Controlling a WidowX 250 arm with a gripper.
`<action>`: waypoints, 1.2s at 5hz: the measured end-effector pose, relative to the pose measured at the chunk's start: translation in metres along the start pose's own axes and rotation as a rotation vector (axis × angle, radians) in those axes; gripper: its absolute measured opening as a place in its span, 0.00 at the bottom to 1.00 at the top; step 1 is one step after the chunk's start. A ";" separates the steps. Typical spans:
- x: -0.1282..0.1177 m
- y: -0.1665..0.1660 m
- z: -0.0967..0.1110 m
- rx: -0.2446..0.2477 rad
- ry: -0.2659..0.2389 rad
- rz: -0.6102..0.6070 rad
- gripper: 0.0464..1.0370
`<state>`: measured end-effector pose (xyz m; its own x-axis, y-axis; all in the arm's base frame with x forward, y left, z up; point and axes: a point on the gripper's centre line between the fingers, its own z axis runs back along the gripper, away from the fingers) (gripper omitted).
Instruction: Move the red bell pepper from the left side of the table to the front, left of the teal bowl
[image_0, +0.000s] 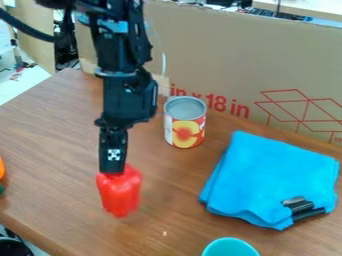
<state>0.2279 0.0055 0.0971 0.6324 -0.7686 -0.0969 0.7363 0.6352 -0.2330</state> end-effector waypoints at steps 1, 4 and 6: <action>0.011 -0.013 -0.011 -0.007 0.008 -0.059 0.06; 0.023 -0.022 -0.025 0.024 0.005 -0.099 0.06; 0.017 -0.024 -0.024 0.086 -0.018 -0.094 0.30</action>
<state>0.2158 -0.0247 0.0774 0.5636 -0.8238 -0.0609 0.8098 0.5655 -0.1562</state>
